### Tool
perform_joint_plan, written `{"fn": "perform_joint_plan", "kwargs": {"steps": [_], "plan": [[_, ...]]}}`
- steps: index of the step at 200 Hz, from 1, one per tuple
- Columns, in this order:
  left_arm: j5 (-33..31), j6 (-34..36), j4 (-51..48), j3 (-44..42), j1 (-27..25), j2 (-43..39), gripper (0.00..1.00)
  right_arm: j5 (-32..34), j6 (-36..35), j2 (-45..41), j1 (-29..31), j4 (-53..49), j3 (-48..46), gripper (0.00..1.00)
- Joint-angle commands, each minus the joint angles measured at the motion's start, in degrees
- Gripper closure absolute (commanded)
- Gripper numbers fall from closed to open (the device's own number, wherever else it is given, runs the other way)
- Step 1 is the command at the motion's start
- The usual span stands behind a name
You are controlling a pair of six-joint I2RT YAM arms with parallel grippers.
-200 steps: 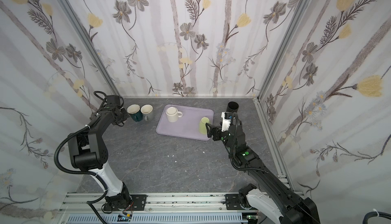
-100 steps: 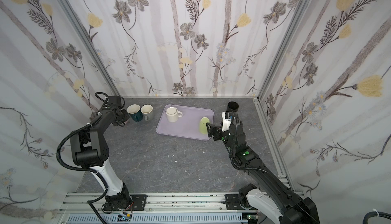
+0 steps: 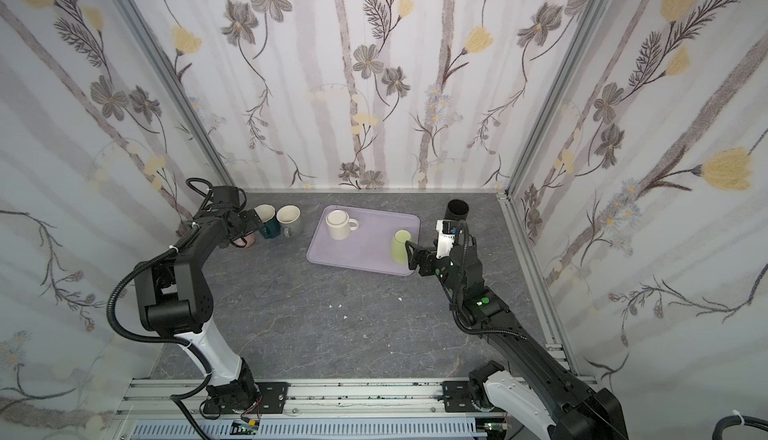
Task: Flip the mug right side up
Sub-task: 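Lower the pink mug upright beside the dark green mug and open the left gripper, then move the left gripper over the white mug on the lavender tray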
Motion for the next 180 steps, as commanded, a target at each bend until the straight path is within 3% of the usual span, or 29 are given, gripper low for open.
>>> {"fn": "perform_joint_plan", "kwargs": {"steps": [1, 93, 152, 180], "plan": [[-1.00, -0.21, -1.37, -0.33, -0.25, -1.59, 0.00, -0.36, 0.56, -0.37, 0.01, 0.00, -0.36, 0.06], [-0.07, 2.58, -1.95, -6.51, -2.33, -10.72, 0.00, -0.56, 0.64, -1.58, -0.51, -0.40, -0.83, 0.05], [-4.73, 5.14, -4.53, -7.55, -6.39, -18.11, 0.00, 1.22, 0.92, -1.22, -1.22, -0.90, -1.37, 0.05], [-8.68, 7.02, -7.58, -4.06, -11.36, -19.37, 0.00, 1.85, 1.40, -1.32, -1.39, -1.81, -1.65, 0.05]]}}
